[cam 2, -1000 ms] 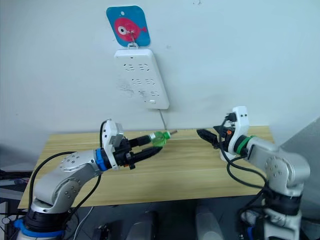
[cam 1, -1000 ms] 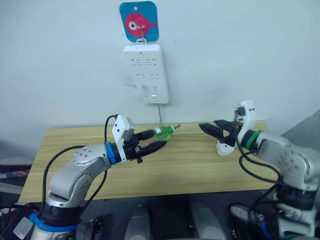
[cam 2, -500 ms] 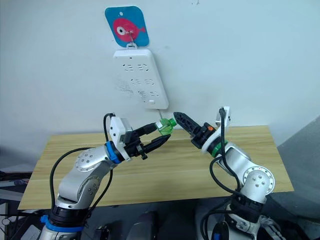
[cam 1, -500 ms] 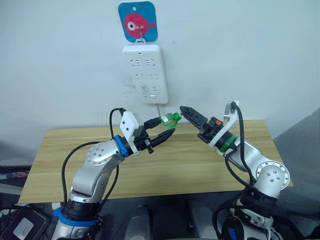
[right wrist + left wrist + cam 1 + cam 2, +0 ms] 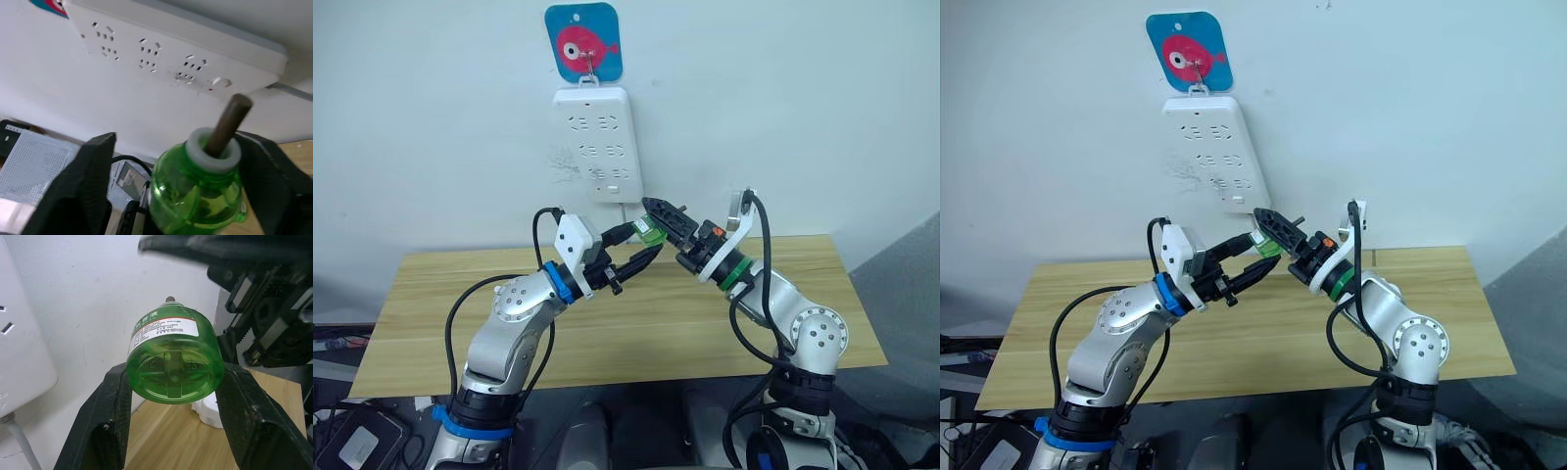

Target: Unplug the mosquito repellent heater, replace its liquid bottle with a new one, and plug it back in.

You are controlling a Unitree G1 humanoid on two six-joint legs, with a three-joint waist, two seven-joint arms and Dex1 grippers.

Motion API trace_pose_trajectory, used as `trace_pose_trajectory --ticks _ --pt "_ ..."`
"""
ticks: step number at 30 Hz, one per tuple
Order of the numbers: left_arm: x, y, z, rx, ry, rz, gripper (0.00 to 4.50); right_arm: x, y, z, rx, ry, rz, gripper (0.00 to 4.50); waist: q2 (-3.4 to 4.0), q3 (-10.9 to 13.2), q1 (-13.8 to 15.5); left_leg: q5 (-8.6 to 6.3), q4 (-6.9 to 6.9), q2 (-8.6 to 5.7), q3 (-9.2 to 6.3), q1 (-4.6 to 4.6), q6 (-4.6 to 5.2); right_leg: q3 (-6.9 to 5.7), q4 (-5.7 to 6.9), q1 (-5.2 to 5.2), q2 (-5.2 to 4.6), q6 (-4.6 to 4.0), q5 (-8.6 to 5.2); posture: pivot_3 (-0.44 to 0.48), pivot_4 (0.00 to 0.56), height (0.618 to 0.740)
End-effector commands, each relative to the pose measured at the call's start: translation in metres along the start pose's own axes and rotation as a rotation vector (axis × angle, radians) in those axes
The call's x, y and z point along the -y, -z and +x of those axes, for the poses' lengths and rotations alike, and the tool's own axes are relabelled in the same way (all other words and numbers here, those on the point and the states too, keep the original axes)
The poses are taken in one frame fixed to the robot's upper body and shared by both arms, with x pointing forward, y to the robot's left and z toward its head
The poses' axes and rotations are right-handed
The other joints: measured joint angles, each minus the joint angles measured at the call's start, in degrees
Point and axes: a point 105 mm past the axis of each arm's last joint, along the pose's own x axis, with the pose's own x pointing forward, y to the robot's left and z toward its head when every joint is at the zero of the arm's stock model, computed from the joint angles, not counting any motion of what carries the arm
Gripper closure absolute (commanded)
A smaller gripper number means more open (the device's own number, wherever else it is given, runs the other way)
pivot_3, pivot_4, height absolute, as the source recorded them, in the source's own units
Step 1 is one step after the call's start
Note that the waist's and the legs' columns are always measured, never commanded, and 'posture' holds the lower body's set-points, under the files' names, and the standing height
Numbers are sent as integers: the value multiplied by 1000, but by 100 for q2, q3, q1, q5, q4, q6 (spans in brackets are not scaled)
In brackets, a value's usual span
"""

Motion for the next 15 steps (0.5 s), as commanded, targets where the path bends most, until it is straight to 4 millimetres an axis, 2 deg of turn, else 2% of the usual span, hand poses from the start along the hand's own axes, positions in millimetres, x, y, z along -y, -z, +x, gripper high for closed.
trace_pose_trajectory --ticks 1,6,13,14,15 --pt "6 -7 -1 23 15 26 2342 -17 1 0 5 -83 21 1994 0 0 0 0 0 0 0 0 0 0 0 0 0 0 0 -93 193 725" --pt "10 -5 -3 17 33 37 2342 -19 4 -1 -5 -94 44 3652 0 0 0 0 0 1 0 1 0 0 0 0 0 0 0 -94 193 725" --pt "11 -4 -4 10 41 42 2342 -21 5 -1 -9 -100 50 3643 0 0 1 0 0 1 0 0 0 0 0 0 1 0 0 -94 194 725" --pt "13 -2 -7 -3 64 32 1604 -20 5 -2 -10 -96 45 3643 0 0 0 0 0 1 0 0 0 0 0 0 1 0 0 -94 194 725" --pt "14 2 -10 -25 79 40 1370 -19 4 -3 -10 -89 36 3643 0 0 -4 0 0 1 0 1 0 0 0 0 2 0 0 -94 196 725"
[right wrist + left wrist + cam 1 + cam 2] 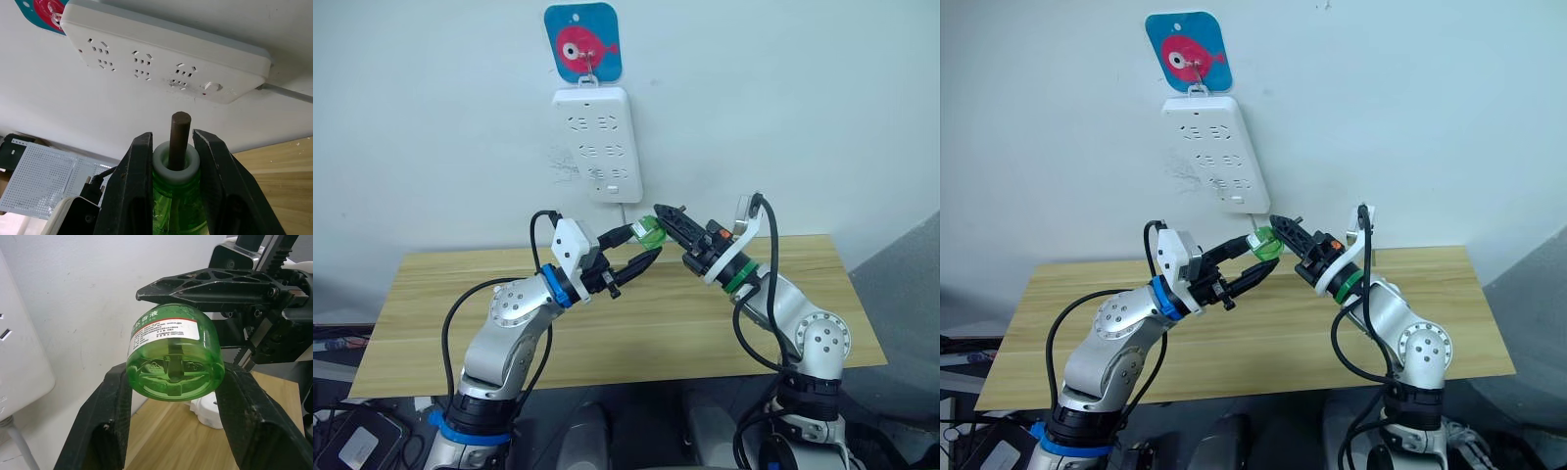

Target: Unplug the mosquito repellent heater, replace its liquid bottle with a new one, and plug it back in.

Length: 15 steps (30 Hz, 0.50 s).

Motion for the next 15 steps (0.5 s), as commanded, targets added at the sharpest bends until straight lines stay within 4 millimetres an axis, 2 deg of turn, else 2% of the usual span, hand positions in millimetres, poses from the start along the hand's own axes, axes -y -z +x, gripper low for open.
trace_pose_trajectory --ticks 1,4,5,7,9,10,12,13,15 --pt "9 5 -9 -48 63 32 993 -17 3 0 -21 -74 -31 3643 1 -1 -17 0 -1 1 0 1 0 0 0 0 1 0 0 -95 196 725" --pt "3 21 -28 -175 67 49 49 -3 -2 -8 -39 9 -177 3643 1 -1 -9 0 -3 3 -2 0 1 0 0 -1 4 -1 -1 -97 200 725" --pt "3 25 -32 -206 73 60 0 0 -4 -10 -40 25 -210 3643 1 -1 -5 0 -2 3 -2 1 1 1 0 -1 4 -1 -1 -97 200 725" --pt "2 39 -47 -327 88 30 0 15 -12 -16 -44 113 -376 3643 1 0 2 0 -1 2 -1 0 1 1 -1 -1 4 0 -1 -92 204 725" --pt "6 45 -57 -396 123 14 0 34 -18 -21 -50 206 -550 3643 1 0 5 0 -1 2 0 1 1 1 -2 -1 4 0 -1 -87 208 725" --pt "8 47 -60 -424 136 -4 0 47 -20 -22 -65 262 -696 3643 1 0 8 -1 -2 2 0 1 1 1 -3 -1 4 0 -1 -78 212 725" --pt "14 49 -61 -449 147 -57 0 90 -23 -26 -106 389 -1051 3643 1 -1 7 -1 -3 2 1 3 1 0 -6 -2 4 2 -2 -77 214 725" --pt "16 49 -60 -453 147 -74 0 104 -23 -26 -117 414 -1169 3643 0 -1 12 -1 -2 2 2 5 1 0 -7 0 4 2 -2 -77 214 725" --pt "17 47 -56 -449 137 -86 0 124 -26 -25 -98 452 -1266 3643 -2 2 13 0 -1 2 3 5 1 1 -7 0 4 2 -3 -55 223 725"
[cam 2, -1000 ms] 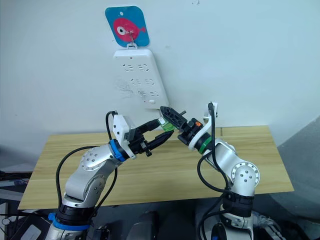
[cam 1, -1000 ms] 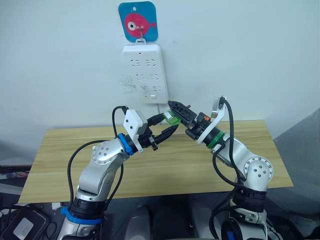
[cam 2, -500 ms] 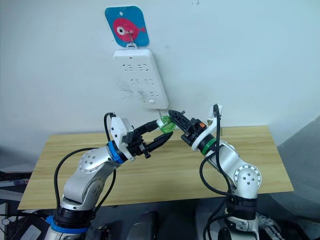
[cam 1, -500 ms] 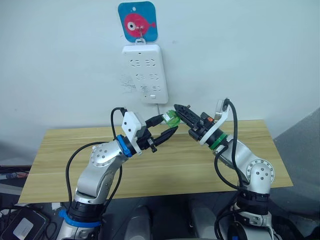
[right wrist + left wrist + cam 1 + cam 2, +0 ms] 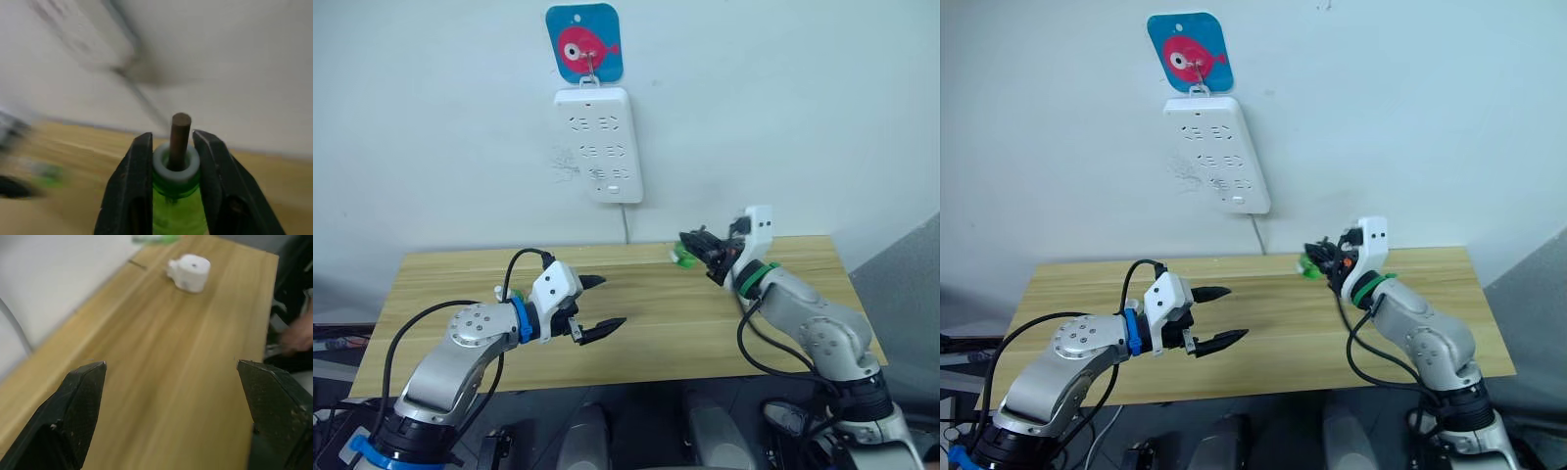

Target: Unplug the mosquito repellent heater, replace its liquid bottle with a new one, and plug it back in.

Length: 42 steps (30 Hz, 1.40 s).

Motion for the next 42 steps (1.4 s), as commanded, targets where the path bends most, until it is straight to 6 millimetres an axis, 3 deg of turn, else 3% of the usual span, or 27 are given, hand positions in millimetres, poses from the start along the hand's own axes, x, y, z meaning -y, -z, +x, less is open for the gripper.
trace_pose_trajectory --ticks 1,4,8,15,22,26,32,35,42 --pt "6 -15 5 41 4 -4 0 9 14 19 73 61 -192 3643 0 1 3 0 -2 1 2 -1 0 2 2 -4 0 -1 0 -51 223 725" --pt "7 -18 8 51 2 -7 0 23 28 32 83 117 -218 3643 -1 3 -15 0 -1 3 7 0 -1 9 7 -5 1 -3 2 -36 227 725" --pt "5 -17 7 48 -27 5 0 37 37 44 92 165 -122 3643 -1 3 14 0 -2 3 5 0 -1 6 7 -3 -1 -4 3 -19 230 725" --pt "6 -20 7 60 -35 -26 0 35 57 50 55 135 -94 3643 0 3 69 0 -1 0 1 1 -1 2 7 2 -6 -4 3 11 233 725" --pt "9 -22 6 49 -34 -8 0 30 61 48 65 114 -33 3643 0 3 93 0 0 -1 1 7 -1 3 9 5 -6 -4 3 1 230 725" --pt "7 -27 8 81 -45 -22 0 29 56 46 100 115 -2 2298 0 3 97 1 0 -1 1 7 -1 3 10 5 -7 -4 3 -10 228 725" --pt "4 -27 4 92 -83 -18 0 33 32 35 203 145 33 118 1 2 113 1 -1 -1 -2 7 -2 -1 11 6 -9 -4 3 -10 224 725" --pt "-1 -22 -4 95 -161 -66 0 23 15 20 250 94 5 49 1 2 125 0 -4 -1 -3 5 -1 0 9 5 -10 -4 3 -2 224 725" --pt "-7 12 -42 88 -423 -213 0 -33 -25 -20 211 -315 -194 49 3 2 141 0 2 -2 -3 11 -2 0 7 12 -16 -3 3 8 216 725"
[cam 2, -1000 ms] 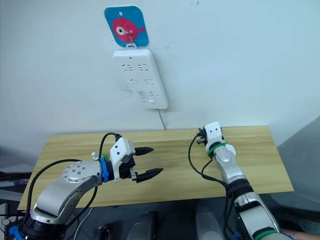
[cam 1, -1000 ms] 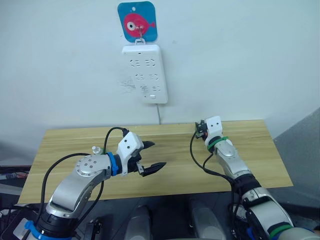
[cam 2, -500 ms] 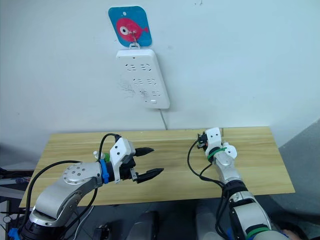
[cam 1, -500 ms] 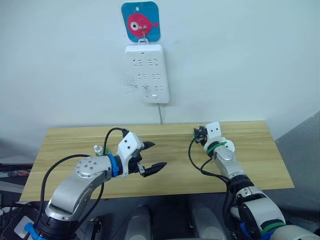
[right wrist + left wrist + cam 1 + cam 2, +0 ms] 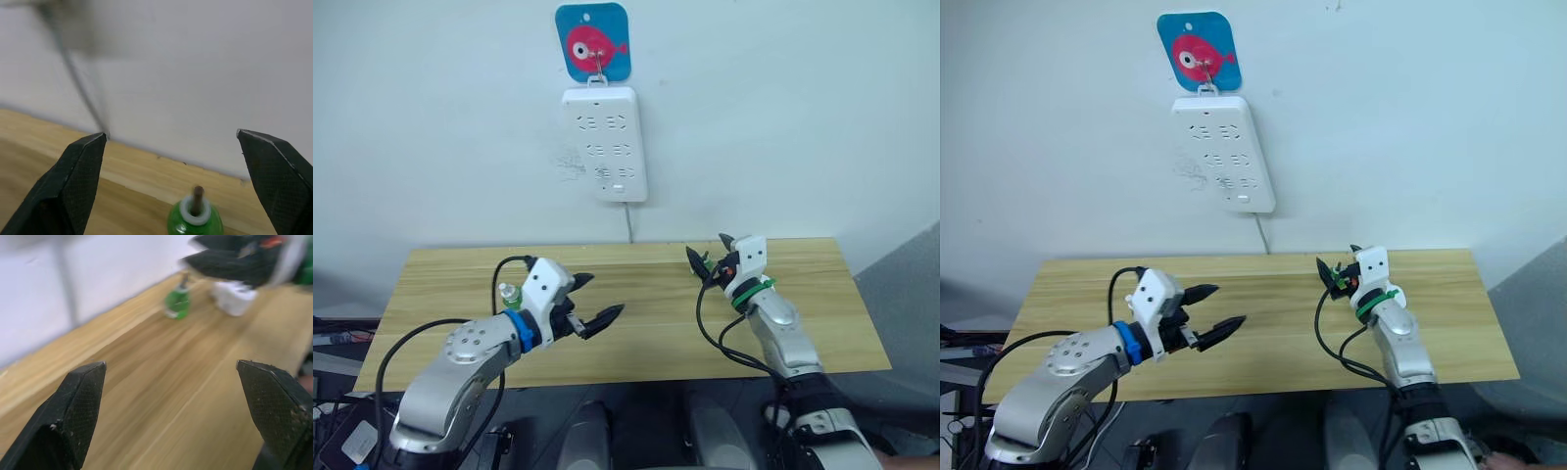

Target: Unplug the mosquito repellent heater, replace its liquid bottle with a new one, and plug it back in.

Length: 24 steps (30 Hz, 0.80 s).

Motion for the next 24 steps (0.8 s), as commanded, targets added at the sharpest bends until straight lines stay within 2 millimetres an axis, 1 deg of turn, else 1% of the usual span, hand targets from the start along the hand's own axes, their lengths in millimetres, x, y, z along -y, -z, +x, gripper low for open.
trace_pose_trajectory --ticks 1,4,6,7,9,10,11,13,16,17,21,24 --pt "-11 6 -24 29 -127 -6 0 -33 -36 -9 25 -227 -107 49 0 -1 15 0 -3 0 -2 4 1 -1 -1 4 0 0 -1 9 216 725" --pt "-20 27 -46 22 -239 -55 0 -49 -48 -19 -23 -378 -178 49 0 -1 50 0 -2 1 -8 5 0 -8 -4 7 2 -1 -2 16 214 725" --pt "-26 40 -61 44 -323 -103 0 -55 -46 -24 -96 -460 -267 49 -1 -2 58 0 -1 -4 1 3 0 -2 -11 8 -5 0 -1 21 212 725" --pt "-29 46 -67 50 -351 -93 0 -55 -44 -26 -130 -490 -313 49 -2 -2 68 0 -1 -7 1 3 0 -3 -15 10 -8 0 -2 29 211 725" --pt "-31 56 -78 47 -380 -60 0 -52 -47 -26 -162 -508 -346 49 -5 -3 112 0 2 -9 2 3 0 -4 -17 11 -9 0 -2 31 211 725" --pt "-33 70 -86 10 -405 -73 0 -52 -51 -25 -173 -525 -370 49 -7 -4 131 0 2 -9 -1 3 0 -7 -18 12 -8 0 -2 32 211 725" --pt "-34 79 -92 -14 -422 -85 0 -52 -54 -23 -179 -536 -383 49 -7 -4 139 0 2 -7 -1 4 0 -6 -18 12 -6 -1 -2 32 212 725" --pt "-35 91 -102 -28 -435 -115 0 -52 -60 -20 -185 -544 -391 49 -7 -4 143 0 2 -8 1 5 0 -5 -18 11 -6 -1 -2 37 212 725" --pt "-34 98 -106 -18 -425 -160 0 -55 -65 -17 -192 -566 -394 49 -8 -4 174 0 2 -8 2 4 -1 -4 -20 11 -6 0 -2 41 216 725" --pt "-37 101 -107 -26 -443 -148 0 -57 -65 -16 -197 -568 -386 49 -9 -4 185 0 2 -8 1 2 -1 -6 -20 11 -6 0 -2 36 223 725" --pt "-70 112 -108 -71 -613 -98 0 -75 -66 -15 -230 -624 -337 49 -13 1 207 0 1 -9 -6 -4 -1 -11 -25 11 -6 0 -2 23 255 725" --pt "-87 112 -105 -86 -653 -67 0 -87 -72 -14 -233 -649 -307 49 -31 51 184 0 1 -7 -8 -1 0 -12 -21 11 -4 0 -1 -8 300 725"
